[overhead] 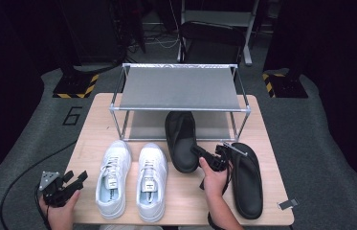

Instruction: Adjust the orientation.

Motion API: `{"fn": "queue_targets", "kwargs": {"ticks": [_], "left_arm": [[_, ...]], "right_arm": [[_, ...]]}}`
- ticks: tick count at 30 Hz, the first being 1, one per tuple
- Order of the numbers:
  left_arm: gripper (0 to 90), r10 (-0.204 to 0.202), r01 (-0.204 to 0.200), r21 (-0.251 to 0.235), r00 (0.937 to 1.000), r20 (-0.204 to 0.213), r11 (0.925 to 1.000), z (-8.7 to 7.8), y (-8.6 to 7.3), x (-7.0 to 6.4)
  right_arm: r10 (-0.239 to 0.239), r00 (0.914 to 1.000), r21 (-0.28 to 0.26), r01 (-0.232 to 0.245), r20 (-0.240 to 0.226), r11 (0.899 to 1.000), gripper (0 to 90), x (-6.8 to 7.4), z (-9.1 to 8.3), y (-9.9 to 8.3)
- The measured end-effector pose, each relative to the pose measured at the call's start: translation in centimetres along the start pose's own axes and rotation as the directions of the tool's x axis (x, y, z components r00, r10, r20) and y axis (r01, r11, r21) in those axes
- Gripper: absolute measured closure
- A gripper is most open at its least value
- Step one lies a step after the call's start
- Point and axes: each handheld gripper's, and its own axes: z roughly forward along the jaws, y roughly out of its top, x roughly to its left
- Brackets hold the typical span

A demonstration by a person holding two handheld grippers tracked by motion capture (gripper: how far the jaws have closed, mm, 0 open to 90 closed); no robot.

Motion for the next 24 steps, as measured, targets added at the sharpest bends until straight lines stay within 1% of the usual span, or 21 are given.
{"fn": "queue_targets", "kwargs": {"ticks": [1, 3, 5, 9, 10, 11, 12, 13, 14, 15, 17, 18, 19, 20, 21, 22, 23, 24], "left_arm": [[37.2, -0.002, 0.002, -0.009, 1.0000, -0.004, 1.0000, 0.1, 0.0, 0.0], [37.2, -0.001, 0.001, -0.004, 1.0000, -0.001, 1.0000, 0.2, 0.0, -0.1], [37.2, 0.005, -0.005, 0.016, 1.0000, 0.003, 0.9999, 0.1, 0.0, -0.1], [37.3, 0.008, -0.008, 0.010, 1.0000, 0.004, 0.9999, 0.1, 0.0, -0.1], [37.3, 0.010, -0.010, 0.011, 0.9999, 0.005, 0.9999, 0.1, 0.0, -0.1], [37.3, 0.009, -0.009, 0.008, 1.0000, 0.004, 0.9999, 0.1, 0.0, -0.2], [37.4, 0.004, -0.004, 0.001, 1.0000, -0.001, 1.0000, 0.1, -0.1, -0.2], [37.6, 0.006, -0.006, -0.001, 1.0000, 0.002, 1.0000, 0.2, -0.1, -0.2], [37.6, 0.010, -0.010, 0.012, 0.9999, 0.004, 0.9999, 0.1, -0.1, -0.2], [37.6, 0.010, -0.010, 0.011, 0.9999, 0.004, 0.9999, 0.1, -0.1, -0.2], [37.6, 0.007, -0.007, 0.003, 1.0000, 0.005, 1.0000, 0.1, -0.1, -0.2], [37.6, 0.004, -0.005, -0.006, 1.0000, -0.003, 1.0000, 0.2, -0.1, -0.2], [37.7, 0.001, -0.001, -0.003, 1.0000, -0.002, 1.0000, 0.1, -0.1, -0.2], [37.6, 0.001, -0.001, 0.004, 1.0000, 0.000, 1.0000, 0.1, -0.1, -0.1], [37.7, 0.002, -0.002, -0.003, 1.0000, -0.002, 1.0000, 0.1, -0.1, 0.0], [37.7, -0.003, 0.003, 0.012, 1.0000, 0.001, 0.9999, 0.1, -0.1, 0.0], [37.7, -0.005, 0.005, 0.016, 1.0000, 0.002, 0.9999, 0.1, -0.1, 0.0], [37.7, -0.007, 0.007, 0.004, 1.0000, 0.000, 1.0000, 0.2, -0.1, 0.0]], "right_arm": [[0.003, 1.0000, 0.002, -0.003, 0.001, 1.000, 66.5, 0.0, 0.2, 0.1], [0.004, 1.0000, -0.013, -0.004, 0.001, 1.000, 66.5, -0.3, 0.8, 0.3], [0.015, 0.9999, -0.013, -0.015, 0.003, 1.000, 66.5, -0.4, 1.2, 0.6], [0.020, 0.9995, -0.017, -0.020, 0.022, 1.000, 66.5, -0.8, 2.1, 1.2], [0.011, 0.9996, -0.022, -0.010, 0.025, 1.000, 66.5, -1.0, 2.3, 1.3], [0.017, 0.9994, -0.024, -0.017, 0.029, 1.000, 66.5, -1.1, 2.6, 1.5], [0.010, 0.9994, -0.022, -0.009, 0.032, 1.000, 66.5, -1.2, 2.7, 1.6], [0.047, 0.9985, -0.019, -0.046, 0.028, 0.999, 66.5, -1.2, 3.0, 1.8], [0.023, 0.9994, -0.026, -0.022, 0.028, 0.999, 66.5, -1.6, 3.3, 1.9], [0.033, 0.9991, -0.023, -0.032, 0.028, 0.999, 66.5, -1.6, 3.5, 2.1], [0.021, 0.9985, -0.011, -0.021, 0.050, 1.000, 66.5, -1.6, 3.9, 2.4], [0.014, 0.9988, -0.017, -0.013, 0.048, 1.000, 66.5, -1.7, 4.4, 2.6], [0.076, 0.9967, -0.005, -0.076, 0.027, 0.997, 66.5, -1.3, 4.7, 2.7], [0.061, 0.9978, -0.018, -0.061, 0.027, 0.998, 66.5, -1.4, 5.0, 2.9], [0.039, 0.9986, -0.034, -0.038, 0.036, 0.999, 66.5, -1.4, 5.5, 3.0], [0.033, 0.9986, -0.024, -0.032, 0.041, 0.999, 66.5, -1.3, 5.8, 3.2], [0.041, 0.9984, -0.022, -0.040, 0.038, 0.999, 66.5, -1.1, 6.1, 3.3], [0.048, 0.9986, -0.037, -0.047, 0.022, 0.998, 66.5, -1.0, 6.6, 3.4]]}}
